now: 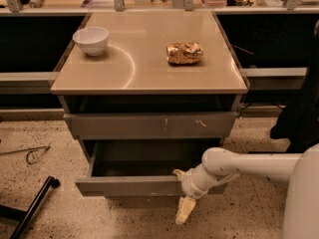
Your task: Open middle drawer
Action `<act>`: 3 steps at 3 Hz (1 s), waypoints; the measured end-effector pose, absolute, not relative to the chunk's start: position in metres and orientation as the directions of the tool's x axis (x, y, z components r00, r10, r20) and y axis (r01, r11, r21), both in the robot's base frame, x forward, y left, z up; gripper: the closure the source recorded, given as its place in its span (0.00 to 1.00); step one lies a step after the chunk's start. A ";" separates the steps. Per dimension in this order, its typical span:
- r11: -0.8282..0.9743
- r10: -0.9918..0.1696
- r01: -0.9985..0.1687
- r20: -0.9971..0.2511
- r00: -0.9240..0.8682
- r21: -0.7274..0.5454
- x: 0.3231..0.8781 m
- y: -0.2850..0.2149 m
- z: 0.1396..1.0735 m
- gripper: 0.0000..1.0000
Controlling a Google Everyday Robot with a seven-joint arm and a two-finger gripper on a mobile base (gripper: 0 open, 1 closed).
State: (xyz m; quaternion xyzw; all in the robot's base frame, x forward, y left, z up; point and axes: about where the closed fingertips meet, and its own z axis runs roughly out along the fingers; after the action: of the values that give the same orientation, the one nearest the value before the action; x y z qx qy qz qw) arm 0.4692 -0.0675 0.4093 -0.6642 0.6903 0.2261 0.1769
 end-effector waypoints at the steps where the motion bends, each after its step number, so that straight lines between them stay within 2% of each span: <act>1: 0.030 -0.813 -0.995 -0.578 -0.079 0.094 0.447 -0.075 0.408 0.00; 2: 0.030 -0.813 -0.995 -0.578 -0.079 0.094 0.447 -0.075 0.413 0.00; 3: 0.050 -0.781 -0.995 -0.618 -0.091 0.084 0.420 -0.070 0.417 0.00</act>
Offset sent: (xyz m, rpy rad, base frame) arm -0.1275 -0.0323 0.0052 0.1539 0.0069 -0.1366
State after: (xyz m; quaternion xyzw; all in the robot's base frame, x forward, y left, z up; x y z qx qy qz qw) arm 0.4202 -0.0699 0.4168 -0.6405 0.6933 0.2548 0.2101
